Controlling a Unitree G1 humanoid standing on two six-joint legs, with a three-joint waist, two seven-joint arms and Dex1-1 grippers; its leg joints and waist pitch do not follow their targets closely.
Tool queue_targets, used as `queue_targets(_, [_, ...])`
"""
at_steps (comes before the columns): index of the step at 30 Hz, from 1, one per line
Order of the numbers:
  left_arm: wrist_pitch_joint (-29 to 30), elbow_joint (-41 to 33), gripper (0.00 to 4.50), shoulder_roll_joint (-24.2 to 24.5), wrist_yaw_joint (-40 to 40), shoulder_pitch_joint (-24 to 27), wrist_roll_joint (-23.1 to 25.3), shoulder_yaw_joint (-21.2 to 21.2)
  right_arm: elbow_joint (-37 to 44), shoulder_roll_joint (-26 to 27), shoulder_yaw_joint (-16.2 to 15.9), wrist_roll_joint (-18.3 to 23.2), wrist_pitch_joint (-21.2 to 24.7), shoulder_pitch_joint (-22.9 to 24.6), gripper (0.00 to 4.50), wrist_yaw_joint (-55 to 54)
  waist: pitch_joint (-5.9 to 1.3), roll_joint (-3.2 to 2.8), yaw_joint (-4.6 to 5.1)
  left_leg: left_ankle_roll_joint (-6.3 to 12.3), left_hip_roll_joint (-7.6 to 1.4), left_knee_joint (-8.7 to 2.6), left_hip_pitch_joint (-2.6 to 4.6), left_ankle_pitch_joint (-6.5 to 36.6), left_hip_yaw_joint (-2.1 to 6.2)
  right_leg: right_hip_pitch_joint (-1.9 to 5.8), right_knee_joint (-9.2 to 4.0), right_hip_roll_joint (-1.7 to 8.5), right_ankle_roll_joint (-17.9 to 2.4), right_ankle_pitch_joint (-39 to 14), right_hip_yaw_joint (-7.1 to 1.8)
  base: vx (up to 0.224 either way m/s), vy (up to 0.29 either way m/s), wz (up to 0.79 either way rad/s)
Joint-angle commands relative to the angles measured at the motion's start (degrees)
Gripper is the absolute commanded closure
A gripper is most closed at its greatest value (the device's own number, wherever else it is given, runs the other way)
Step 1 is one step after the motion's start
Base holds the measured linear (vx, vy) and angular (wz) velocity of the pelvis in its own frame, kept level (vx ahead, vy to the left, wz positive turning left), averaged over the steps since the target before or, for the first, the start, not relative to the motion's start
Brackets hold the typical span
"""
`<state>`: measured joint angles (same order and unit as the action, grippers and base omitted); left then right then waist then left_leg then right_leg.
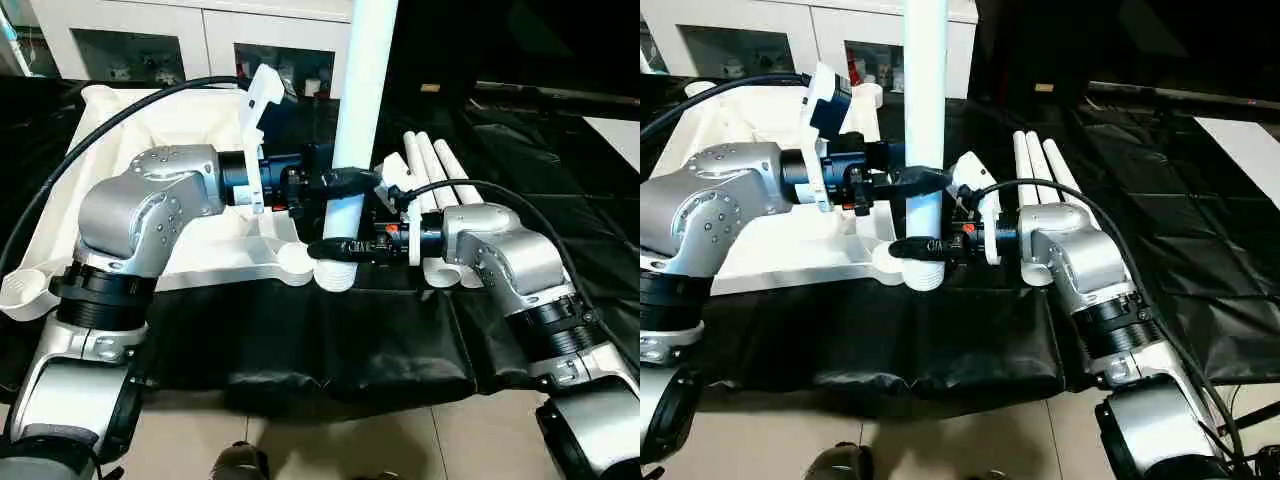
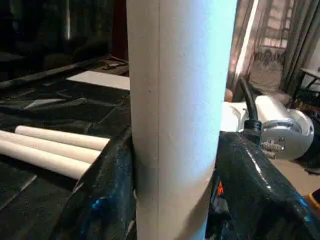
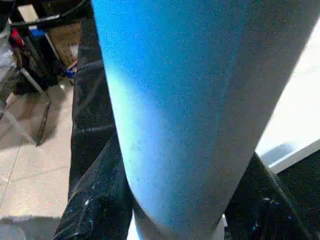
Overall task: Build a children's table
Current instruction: Pick table leg
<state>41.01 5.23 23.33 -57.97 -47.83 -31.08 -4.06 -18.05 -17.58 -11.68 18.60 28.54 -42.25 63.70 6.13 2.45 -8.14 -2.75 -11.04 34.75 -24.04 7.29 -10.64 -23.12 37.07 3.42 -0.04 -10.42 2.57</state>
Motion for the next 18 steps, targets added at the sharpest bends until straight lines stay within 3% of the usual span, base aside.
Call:
queue_targets(1, [0.9, 0.0, 1.46, 0.1, -0.7, 0.2, -0.8, 0.7, 1.2, -0.5, 3.0, 1.4, -0.2, 0.3, 2.63, -1.5, -6.24, -1.45, 0.20, -4.40, -2.18, -3.95, 2.89, 17.9, 1.21, 1.84, -4.36, 4.54, -12.2, -13.4, -2.17, 0.000, 0.000, 0.00])
queue_targets(5, [-0.9, 0.8, 1.07, 0.4, 0.3, 0.6, 0.3, 1.3, 1.1, -0.3, 4.2, 1.5, -0.4, 0.6, 2.63, -3.2, -6.19, -1.68, 0.17, -4.68, -2.18, -4.00, 2.94, 18.8, 1.26, 1.83, -4.43, 4.60, -12.1, -13.8, -2.20, 0.000, 0.000, 0.00])
queue_targets(9, [-3.5, 3.1, 0.74, 1.0, 2.7, 1.1, 2.2, 2.8, 0.2, 0.1, 6.0, 1.1, -0.8, 1.1, 2.63, -6.5, -6.21, -1.51, 0.19, -5.15, -2.11, -4.11, 2.91, 19.2, 1.31, 1.90, -4.53, 4.58, -11.3, -14.6, -2.19, 0.000, 0.000, 0.00])
queue_targets(16, [-5.6, 3.2, 0.71, 2.5, 2.0, 3.3, 3.0, 3.1, -2.5, 1.1, 8.4, -0.3, -2.0, 0.9, 2.63, -13.0, -6.29, -1.71, 0.14, -5.37, -2.19, -4.08, 3.10, 19.0, 1.27, 1.65, -4.41, 4.61, -11.9, -13.1, -2.20, 0.000, 0.000, 0.00])
queue_targets(17, [-9.8, 5.0, 0.71, 3.7, 2.2, 4.3, 6.6, 1.3, -3.3, 1.6, 8.7, -1.2, -2.9, 1.1, 2.63, -15.4, -6.29, -1.69, 0.22, -5.45, -2.15, -4.11, 2.99, 18.9, 1.26, 1.72, -4.36, 4.60, -11.9, -13.1, -2.19, 0.000, 0.000, 0.00])
queue_targets(18, [-18.8, 10.1, 0.71, 6.5, 2.8, 6.3, 15.3, -4.1, -4.2, 2.8, 9.1, -2.9, -4.6, 1.9, 2.64, -20.0, -6.20, -0.56, 0.24, -5.07, -2.23, -4.20, 2.94, 18.0, 1.20, 1.72, -4.62, 4.70, -11.5, -13.7, -2.21, 0.000, 0.000, 0.00])
